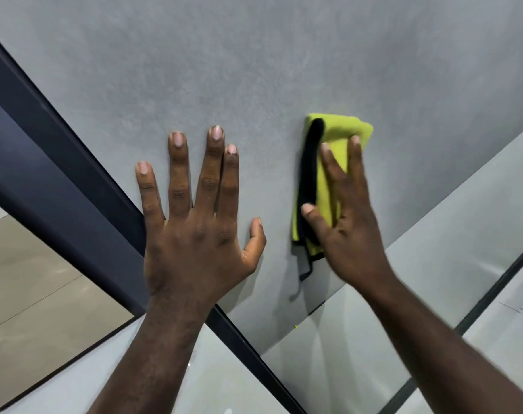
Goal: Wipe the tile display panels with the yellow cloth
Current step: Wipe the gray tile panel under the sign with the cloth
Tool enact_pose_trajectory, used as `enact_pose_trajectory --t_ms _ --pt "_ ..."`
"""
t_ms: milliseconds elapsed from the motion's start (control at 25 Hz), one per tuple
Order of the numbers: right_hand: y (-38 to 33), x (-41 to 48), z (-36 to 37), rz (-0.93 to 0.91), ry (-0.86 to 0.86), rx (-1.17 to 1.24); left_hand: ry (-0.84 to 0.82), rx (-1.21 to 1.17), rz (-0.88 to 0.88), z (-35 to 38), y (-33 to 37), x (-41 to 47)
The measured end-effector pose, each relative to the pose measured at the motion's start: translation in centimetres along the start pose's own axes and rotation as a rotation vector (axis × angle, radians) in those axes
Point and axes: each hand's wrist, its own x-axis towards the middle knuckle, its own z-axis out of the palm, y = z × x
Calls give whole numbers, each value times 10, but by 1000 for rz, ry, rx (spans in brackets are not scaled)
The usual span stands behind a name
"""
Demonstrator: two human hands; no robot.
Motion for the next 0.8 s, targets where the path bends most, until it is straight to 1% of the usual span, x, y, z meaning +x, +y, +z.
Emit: enact_pose_trajectory --t_ms 80,120,160,240,280,320,360,400,440,480,520,560,600,680,720,760,800 --pt "11 -3 -2 292 159 61 -12 -14 -4 0 -1 0" --pt "3 -9 4 370 173 83 -17 -20 -2 0 -1 -1" --pt "-11 -15 13 313 143 61 -17 -25 3 0 -1 -2" --pt "-49 -7 24 9 -13 -5 -6 -29 15 -2 0 -2" --pt "-63 10 22 -110 -51 -30 1 -24 24 -3 -1 -2" --pt "-69 29 18 -171 -25 -55 7 -18 35 -3 -3 -3" --pt "-63 43 13 -158 46 -64 11 -21 45 -1 -4 -4" --pt "-47 49 7 -58 133 -52 8 -30 50 1 -5 -5" --pt "-27 45 2 104 206 -30 5 -42 52 2 -4 -6" --pt "-16 29 1 327 255 1 3 -53 51 2 -3 -8" --pt "-12 5 7 549 250 36 1 -60 52 1 -3 -9" --pt "-18 -21 15 654 211 47 -3 -60 55 1 -2 -10" --pt "-32 -39 24 622 155 34 -9 -57 60 0 -2 -10" --pt "-54 -43 28 348 58 39 -20 -56 63 -1 -3 -9" --pt "-59 -26 20 228 38 33 -17 -65 54 -2 -2 -9" --pt "-54 -4 11 158 44 9 0 -76 35 -1 0 -8" --pt "-43 15 1 142 77 -13 24 -91 13 -1 3 -8"
